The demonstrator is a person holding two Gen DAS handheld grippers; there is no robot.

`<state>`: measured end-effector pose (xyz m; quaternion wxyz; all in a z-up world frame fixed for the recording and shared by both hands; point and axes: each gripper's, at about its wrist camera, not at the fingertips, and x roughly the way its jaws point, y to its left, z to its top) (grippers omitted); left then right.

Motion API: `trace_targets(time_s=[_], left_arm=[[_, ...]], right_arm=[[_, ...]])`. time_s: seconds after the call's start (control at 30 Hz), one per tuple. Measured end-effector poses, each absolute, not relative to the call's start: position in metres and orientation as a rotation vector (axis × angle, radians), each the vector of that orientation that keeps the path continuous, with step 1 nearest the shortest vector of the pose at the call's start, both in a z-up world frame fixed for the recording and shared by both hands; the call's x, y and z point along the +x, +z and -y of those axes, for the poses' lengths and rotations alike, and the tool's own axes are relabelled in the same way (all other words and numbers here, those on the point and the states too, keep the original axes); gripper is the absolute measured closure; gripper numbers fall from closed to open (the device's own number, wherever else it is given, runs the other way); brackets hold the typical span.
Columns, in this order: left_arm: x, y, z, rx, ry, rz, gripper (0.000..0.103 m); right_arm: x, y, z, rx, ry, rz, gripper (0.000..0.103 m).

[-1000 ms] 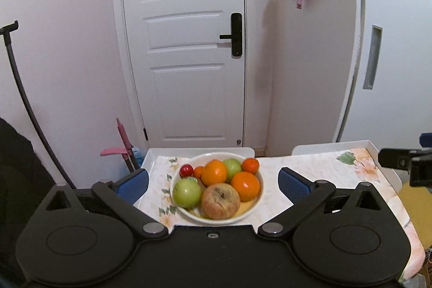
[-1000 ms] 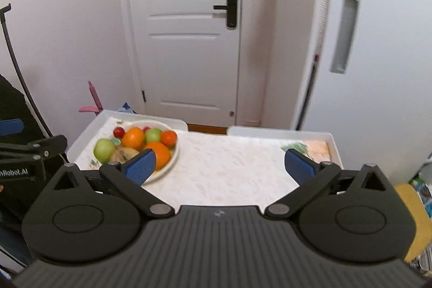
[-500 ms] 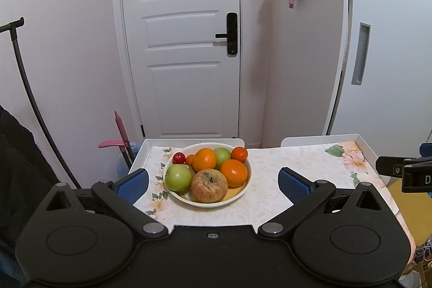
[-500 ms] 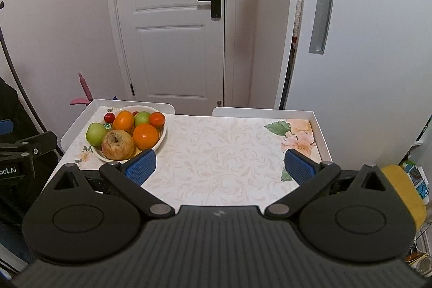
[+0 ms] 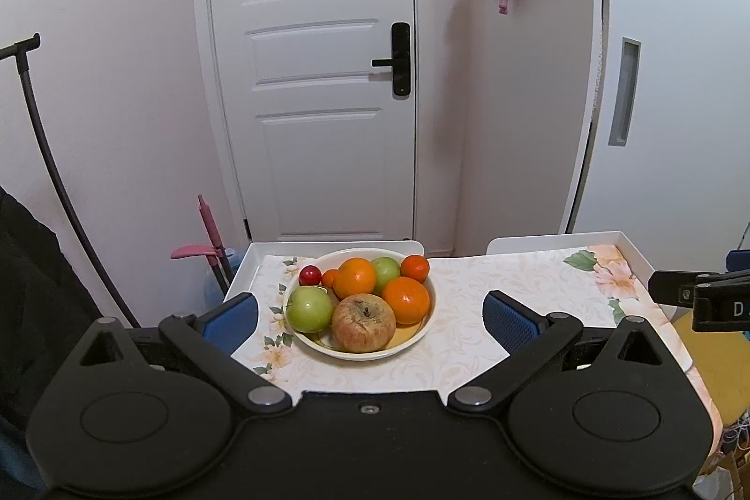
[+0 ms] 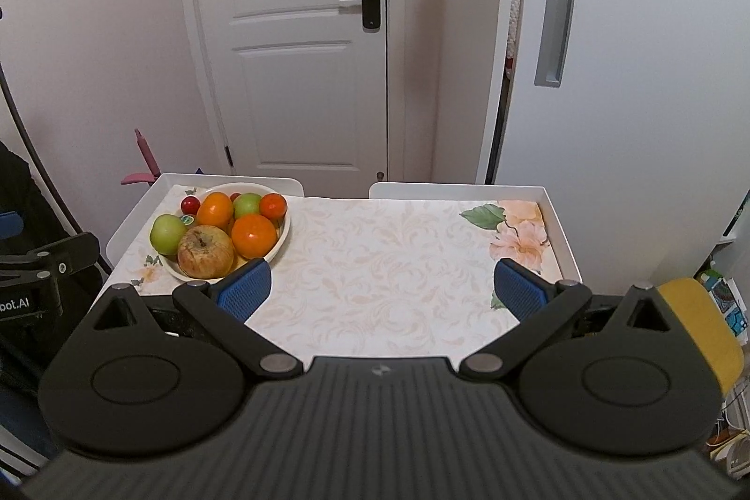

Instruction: Organize fruits

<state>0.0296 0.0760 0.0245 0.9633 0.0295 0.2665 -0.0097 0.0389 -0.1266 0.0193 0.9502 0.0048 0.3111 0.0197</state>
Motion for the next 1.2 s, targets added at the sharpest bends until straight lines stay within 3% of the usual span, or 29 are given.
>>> trace_targets(time_s=[1.2], left_arm=[[0.0358,0.0212,-0.0750,0.053,-0.025,-0.546,0.000]], right_arm=[[0.0460,0.0127,0.1259,0.021,0.023,-0.659,0.000]])
